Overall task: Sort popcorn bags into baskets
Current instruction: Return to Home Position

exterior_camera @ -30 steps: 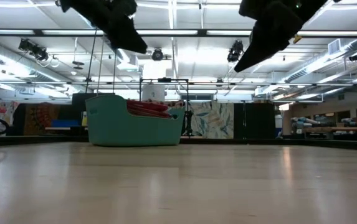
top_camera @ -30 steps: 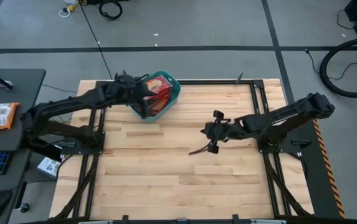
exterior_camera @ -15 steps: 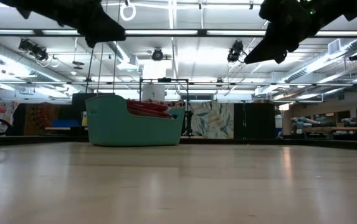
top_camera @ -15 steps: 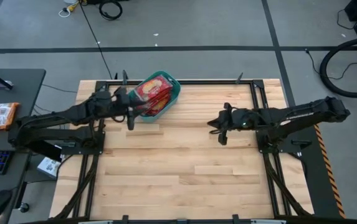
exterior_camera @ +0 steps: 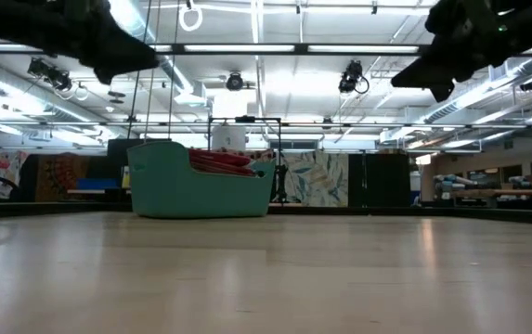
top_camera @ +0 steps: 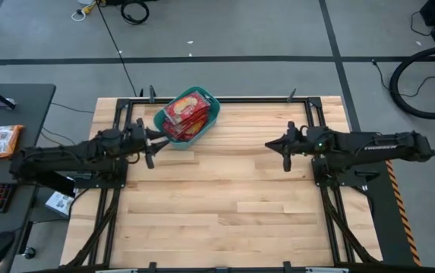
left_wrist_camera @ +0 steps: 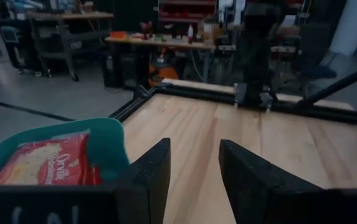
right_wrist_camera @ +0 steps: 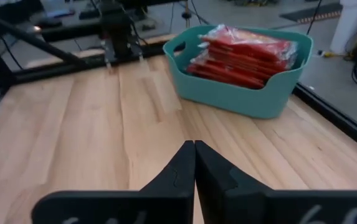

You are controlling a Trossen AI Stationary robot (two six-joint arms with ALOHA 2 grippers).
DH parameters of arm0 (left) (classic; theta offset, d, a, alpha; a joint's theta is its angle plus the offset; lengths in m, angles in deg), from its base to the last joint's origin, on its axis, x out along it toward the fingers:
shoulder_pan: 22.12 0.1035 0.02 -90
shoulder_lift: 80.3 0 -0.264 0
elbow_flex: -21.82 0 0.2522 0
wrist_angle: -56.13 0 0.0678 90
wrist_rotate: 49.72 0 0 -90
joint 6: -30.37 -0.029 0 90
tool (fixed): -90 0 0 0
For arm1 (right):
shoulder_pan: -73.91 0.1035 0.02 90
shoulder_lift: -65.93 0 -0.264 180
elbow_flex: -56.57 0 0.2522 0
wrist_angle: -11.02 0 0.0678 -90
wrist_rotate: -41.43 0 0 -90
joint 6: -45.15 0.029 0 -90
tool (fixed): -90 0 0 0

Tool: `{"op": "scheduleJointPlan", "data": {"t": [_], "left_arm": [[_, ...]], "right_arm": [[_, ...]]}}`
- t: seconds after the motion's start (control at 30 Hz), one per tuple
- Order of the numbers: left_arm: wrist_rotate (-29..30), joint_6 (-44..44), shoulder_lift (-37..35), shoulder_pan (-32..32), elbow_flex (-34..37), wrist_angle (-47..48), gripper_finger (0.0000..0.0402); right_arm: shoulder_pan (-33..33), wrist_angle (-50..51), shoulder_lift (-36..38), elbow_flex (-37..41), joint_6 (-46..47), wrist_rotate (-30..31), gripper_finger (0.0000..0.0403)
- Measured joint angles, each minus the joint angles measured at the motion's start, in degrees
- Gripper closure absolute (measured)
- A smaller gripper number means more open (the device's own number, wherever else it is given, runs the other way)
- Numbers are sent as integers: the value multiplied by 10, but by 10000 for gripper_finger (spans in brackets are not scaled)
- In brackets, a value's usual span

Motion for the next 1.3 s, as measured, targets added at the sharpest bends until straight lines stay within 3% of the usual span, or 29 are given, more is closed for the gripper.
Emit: {"op": "scheduleJointPlan", "data": {"t": [0.33, 0.83, 1.13, 1.3], "left_arm": [[13, -9, -114, -3, 110, -77, 260], [40, -25, -202, -3, 179, -100, 260], [49, -54, -210, -3, 189, -116, 260], [59, -54, -210, -3, 189, -94, 260]], "right_arm": [[-88, -92, 108, 103, 17, -86, 391], [-181, -266, 125, 231, 67, -155, 392], [-200, -293, 125, 235, 47, -146, 391], [-203, -295, 125, 235, 35, -57, 391]]}}
